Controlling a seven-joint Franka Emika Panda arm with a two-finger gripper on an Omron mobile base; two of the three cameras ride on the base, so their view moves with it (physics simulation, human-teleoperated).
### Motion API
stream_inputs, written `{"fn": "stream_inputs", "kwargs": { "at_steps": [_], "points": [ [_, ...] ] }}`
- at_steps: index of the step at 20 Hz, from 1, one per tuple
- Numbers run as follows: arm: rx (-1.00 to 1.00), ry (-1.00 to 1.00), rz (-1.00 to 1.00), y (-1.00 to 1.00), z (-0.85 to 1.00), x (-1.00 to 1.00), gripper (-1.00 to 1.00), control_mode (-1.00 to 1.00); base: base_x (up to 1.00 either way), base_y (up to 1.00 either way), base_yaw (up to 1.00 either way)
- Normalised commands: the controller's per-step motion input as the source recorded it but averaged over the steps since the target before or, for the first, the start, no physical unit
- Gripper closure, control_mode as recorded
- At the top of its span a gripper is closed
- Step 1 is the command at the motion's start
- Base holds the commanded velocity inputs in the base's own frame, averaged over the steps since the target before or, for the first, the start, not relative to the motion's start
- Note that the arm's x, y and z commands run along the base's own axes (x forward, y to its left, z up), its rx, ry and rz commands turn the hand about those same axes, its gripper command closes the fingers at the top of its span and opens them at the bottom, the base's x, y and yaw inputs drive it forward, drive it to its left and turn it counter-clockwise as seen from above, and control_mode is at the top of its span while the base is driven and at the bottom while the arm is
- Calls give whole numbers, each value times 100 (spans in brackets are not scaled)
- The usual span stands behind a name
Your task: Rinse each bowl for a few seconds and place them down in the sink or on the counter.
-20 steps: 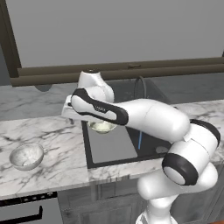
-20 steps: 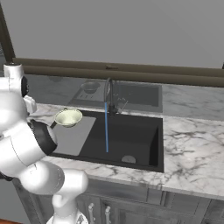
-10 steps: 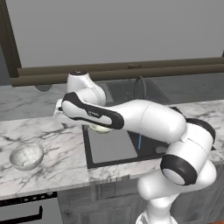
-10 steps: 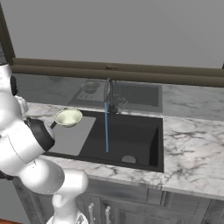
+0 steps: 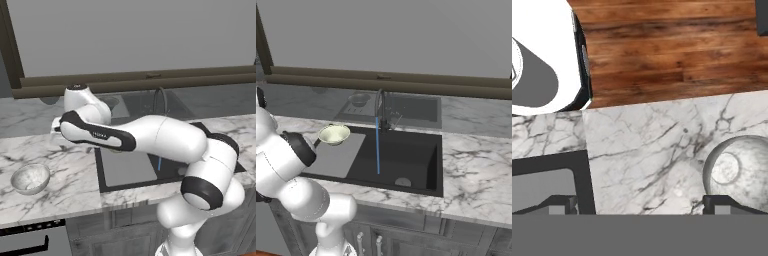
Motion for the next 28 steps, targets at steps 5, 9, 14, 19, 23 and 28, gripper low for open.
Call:
{"fn": "stream_inputs", "kwargs": {
  "at_steps": [5, 9, 14, 19, 23, 28],
  "points": [
    [-3, -3, 0, 27, 0, -16, -100, -100, 0, 0, 0],
    [-3, -1, 0, 24, -7, -14, -100, -100, 0, 0, 0],
    [-2, 0, 0, 24, -14, -9, -100, -100, 0, 0, 0],
    [-1, 0, 0, 19, -18, -5, -100, -100, 0, 0, 0],
    [0, 0, 0, 11, -16, -1, -100, -100, 0, 0, 0],
    [0, 0, 0, 3, -12, 0, -100, -100, 0, 0, 0]
  ]
}}
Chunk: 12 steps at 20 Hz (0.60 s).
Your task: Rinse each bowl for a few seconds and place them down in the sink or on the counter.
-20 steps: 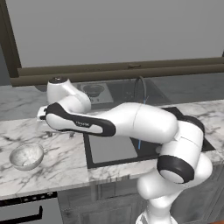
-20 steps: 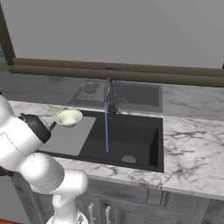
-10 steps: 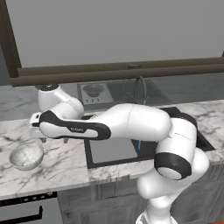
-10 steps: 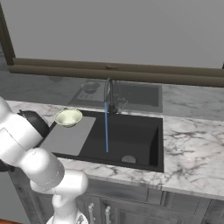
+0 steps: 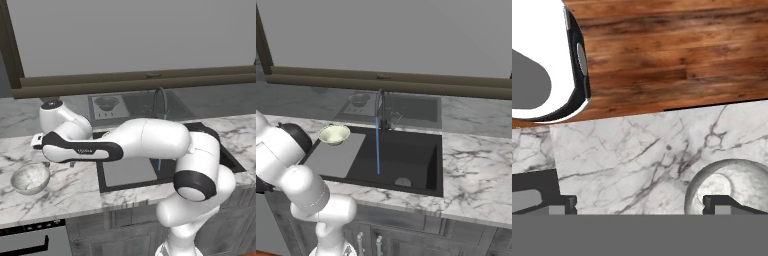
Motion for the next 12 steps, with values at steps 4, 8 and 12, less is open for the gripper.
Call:
{"fn": "stream_inputs", "kwargs": {
  "at_steps": [4, 8, 12],
  "points": [
    [0, 0, 0, 0, -8, 0, -100, -100, 0, 0, 0],
    [0, 0, 0, 0, -11, 0, -100, -100, 0, 0, 0],
    [0, 0, 0, 4, -7, 0, -100, -100, 0, 0, 0]
  ]
}}
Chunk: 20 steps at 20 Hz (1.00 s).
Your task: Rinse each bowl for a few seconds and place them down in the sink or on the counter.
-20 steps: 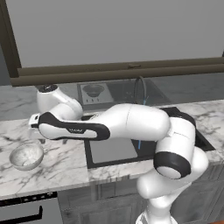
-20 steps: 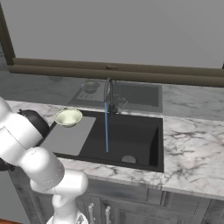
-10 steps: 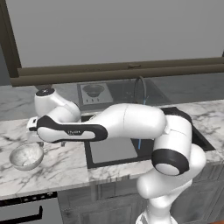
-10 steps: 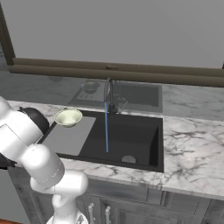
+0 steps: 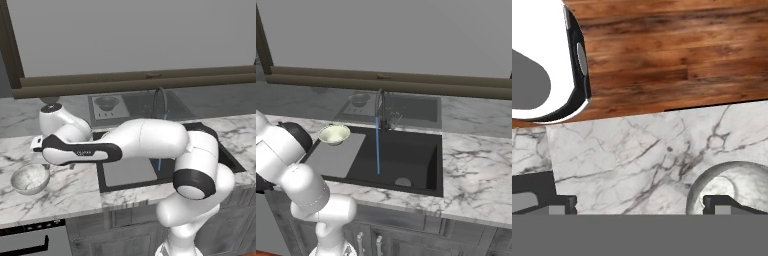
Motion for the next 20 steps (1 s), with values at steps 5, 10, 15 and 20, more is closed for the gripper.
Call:
{"fn": "stream_inputs", "kwargs": {
  "at_steps": [5, 10, 15, 20],
  "points": [
    [-1, -4, 0, 12, -1, 1, -100, -100, 0, 0, 0],
    [0, -2, 0, 6, -10, 0, -100, -100, 0, 0, 0],
    [0, -2, 0, 1, -13, 0, -100, -100, 0, 0, 0],
    [0, 0, 0, 0, -14, 0, -100, -100, 0, 0, 0]
  ]
}}
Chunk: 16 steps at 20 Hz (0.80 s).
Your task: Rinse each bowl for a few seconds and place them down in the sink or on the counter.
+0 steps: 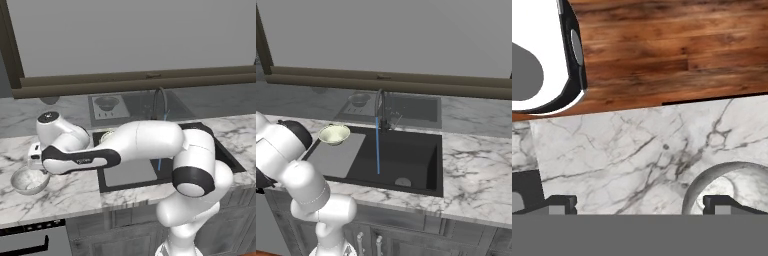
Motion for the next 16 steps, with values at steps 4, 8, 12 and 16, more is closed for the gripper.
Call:
{"fn": "stream_inputs", "kwargs": {
  "at_steps": [4, 8, 12, 16],
  "points": [
    [0, 0, 0, 0, -12, 0, -100, -100, 0, 0, 0],
    [1, 0, 0, 0, -12, 2, -100, -100, 0, 0, 0],
    [2, 0, -1, 0, -13, 8, -100, -100, 0, 0, 0],
    [0, -1, -2, 1, -12, 17, -100, -100, 0, 0, 0]
  ]
}}
